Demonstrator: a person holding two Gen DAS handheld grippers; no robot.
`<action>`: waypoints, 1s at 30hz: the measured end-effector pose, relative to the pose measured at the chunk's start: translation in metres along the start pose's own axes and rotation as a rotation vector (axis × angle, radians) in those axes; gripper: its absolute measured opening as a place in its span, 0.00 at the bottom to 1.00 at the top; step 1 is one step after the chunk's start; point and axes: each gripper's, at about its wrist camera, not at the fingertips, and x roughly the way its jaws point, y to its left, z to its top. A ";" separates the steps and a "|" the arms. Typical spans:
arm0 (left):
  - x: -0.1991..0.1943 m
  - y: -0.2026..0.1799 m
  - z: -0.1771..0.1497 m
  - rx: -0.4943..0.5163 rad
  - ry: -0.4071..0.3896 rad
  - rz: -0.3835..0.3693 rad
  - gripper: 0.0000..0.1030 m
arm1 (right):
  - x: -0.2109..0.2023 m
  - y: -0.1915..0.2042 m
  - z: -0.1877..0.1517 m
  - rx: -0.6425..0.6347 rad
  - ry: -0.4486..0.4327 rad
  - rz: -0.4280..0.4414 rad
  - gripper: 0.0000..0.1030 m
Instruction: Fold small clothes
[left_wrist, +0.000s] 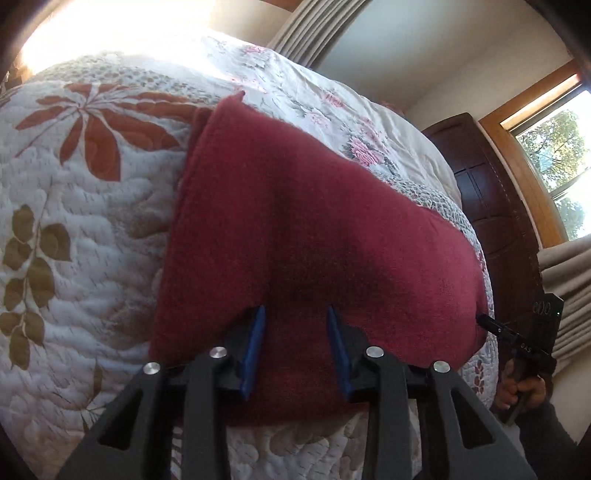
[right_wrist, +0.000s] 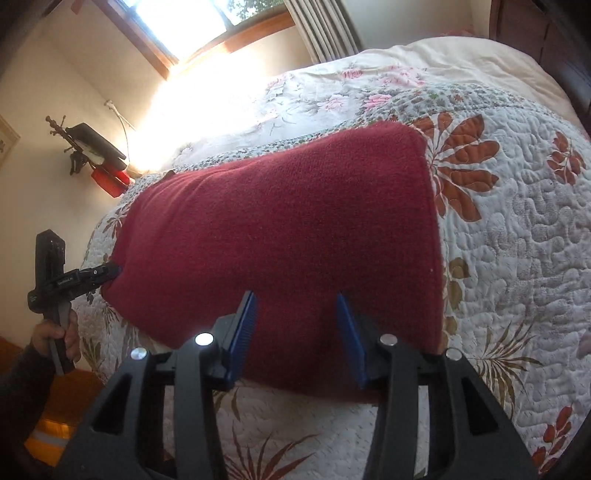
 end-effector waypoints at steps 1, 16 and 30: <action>-0.012 -0.013 -0.003 0.028 -0.024 -0.025 0.44 | -0.006 -0.001 -0.006 -0.002 -0.002 0.005 0.47; -0.044 0.026 -0.018 -0.136 0.048 -0.081 0.84 | -0.022 0.124 -0.031 -0.337 -0.008 -0.224 0.61; -0.029 0.154 0.066 -0.457 0.262 -0.308 0.90 | 0.117 0.349 -0.088 -1.140 0.087 -0.455 0.74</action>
